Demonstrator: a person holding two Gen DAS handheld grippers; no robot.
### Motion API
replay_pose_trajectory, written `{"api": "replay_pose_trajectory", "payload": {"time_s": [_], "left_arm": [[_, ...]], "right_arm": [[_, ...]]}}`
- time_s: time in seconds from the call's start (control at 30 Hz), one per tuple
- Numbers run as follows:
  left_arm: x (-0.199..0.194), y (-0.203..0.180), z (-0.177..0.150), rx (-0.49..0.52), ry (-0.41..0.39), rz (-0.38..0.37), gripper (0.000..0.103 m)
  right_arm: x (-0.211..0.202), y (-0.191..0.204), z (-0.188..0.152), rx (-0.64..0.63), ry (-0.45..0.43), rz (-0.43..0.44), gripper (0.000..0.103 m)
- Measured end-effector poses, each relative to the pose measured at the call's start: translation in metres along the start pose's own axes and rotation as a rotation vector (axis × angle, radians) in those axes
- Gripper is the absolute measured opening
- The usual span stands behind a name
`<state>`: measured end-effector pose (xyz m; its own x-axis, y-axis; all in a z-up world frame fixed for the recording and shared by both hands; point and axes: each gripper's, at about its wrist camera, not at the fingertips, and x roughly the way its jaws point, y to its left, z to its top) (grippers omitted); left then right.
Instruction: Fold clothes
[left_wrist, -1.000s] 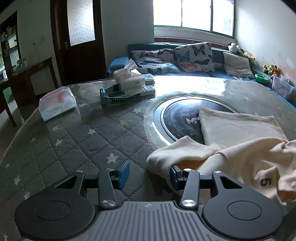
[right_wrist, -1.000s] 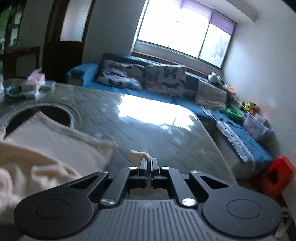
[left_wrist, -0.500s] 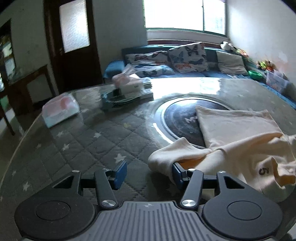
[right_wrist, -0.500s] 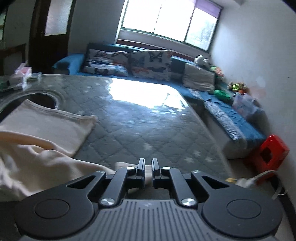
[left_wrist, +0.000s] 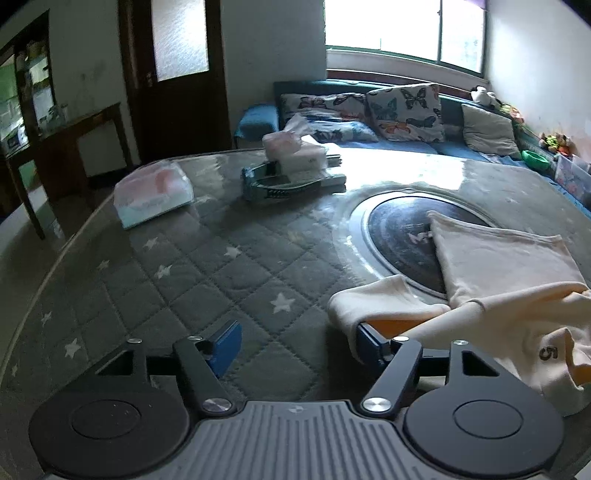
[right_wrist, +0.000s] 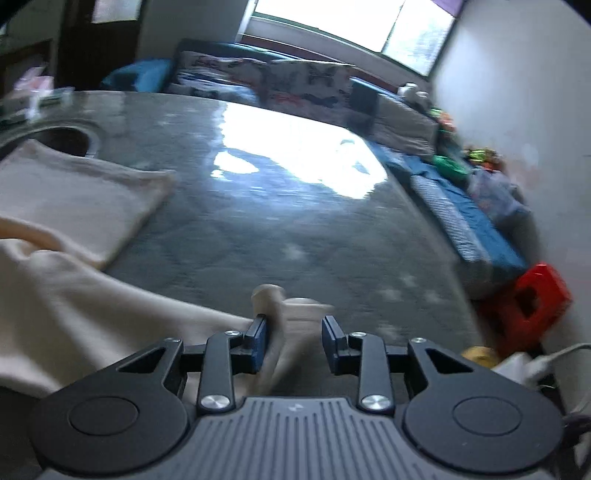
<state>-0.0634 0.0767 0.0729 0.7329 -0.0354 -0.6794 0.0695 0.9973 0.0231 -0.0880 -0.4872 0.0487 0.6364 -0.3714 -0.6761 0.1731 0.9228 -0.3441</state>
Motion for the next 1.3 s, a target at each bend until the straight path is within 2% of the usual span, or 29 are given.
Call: {"api": "replay_pose_trajectory", "payload": {"time_s": [0.1, 0.17, 0.27, 0.37, 0.47, 0.63, 0.73, 0.83, 0.93, 1.0, 1.07, 1.1, 1.23, 1.27, 1.3], "left_arm": [[0.001, 0.004, -0.004, -0.012, 0.013, 0.015, 0.072], [0.002, 0.006, -0.008, -0.02, 0.023, 0.046, 0.073], [0.002, 0.009, -0.009, -0.042, 0.039, 0.049, 0.073], [-0.006, -0.007, -0.012, 0.054, -0.003, 0.061, 0.073], [-0.017, -0.023, -0.013, 0.15, -0.068, 0.083, 0.074], [-0.028, -0.026, -0.005, 0.141, -0.134, 0.047, 0.072], [-0.025, -0.042, -0.003, 0.189, -0.143, -0.009, 0.072], [-0.017, -0.063, -0.007, 0.259, -0.142, -0.057, 0.072], [0.0, -0.085, -0.009, 0.344, -0.126, -0.074, 0.064], [0.01, -0.092, -0.008, 0.372, -0.107, -0.087, 0.057], [0.022, -0.096, -0.008, 0.392, -0.088, -0.096, 0.046], [0.027, -0.097, -0.008, 0.396, -0.076, -0.091, 0.044], [0.044, -0.092, -0.012, 0.394, -0.036, -0.084, 0.02], [0.046, -0.091, -0.013, 0.393, -0.037, -0.076, 0.012], [0.046, -0.087, -0.015, 0.385, -0.042, -0.059, 0.008]], "right_arm": [[-0.002, -0.009, 0.001, 0.008, -0.008, -0.075, 0.03], [-0.006, -0.013, 0.003, 0.026, -0.027, -0.063, 0.031], [-0.014, -0.01, 0.006, 0.053, -0.06, 0.008, 0.032], [-0.021, 0.002, 0.007, 0.05, -0.074, 0.105, 0.032], [-0.023, 0.018, 0.003, 0.02, -0.065, 0.161, 0.032], [-0.023, 0.03, -0.006, -0.006, -0.033, 0.2, 0.034], [-0.022, 0.033, -0.01, -0.007, -0.018, 0.204, 0.041], [-0.021, 0.035, -0.012, 0.0, -0.013, 0.208, 0.043], [-0.018, 0.035, -0.014, 0.026, -0.017, 0.207, 0.047], [-0.018, 0.033, -0.014, 0.038, -0.017, 0.207, 0.05], [-0.017, 0.032, -0.015, 0.047, -0.016, 0.207, 0.052], [-0.017, 0.032, -0.015, 0.049, -0.015, 0.208, 0.052], [-0.016, 0.03, -0.015, 0.059, -0.012, 0.211, 0.053], [-0.015, 0.031, -0.014, 0.059, -0.012, 0.21, 0.053], [-0.015, 0.031, -0.014, 0.058, -0.011, 0.209, 0.053]]}}
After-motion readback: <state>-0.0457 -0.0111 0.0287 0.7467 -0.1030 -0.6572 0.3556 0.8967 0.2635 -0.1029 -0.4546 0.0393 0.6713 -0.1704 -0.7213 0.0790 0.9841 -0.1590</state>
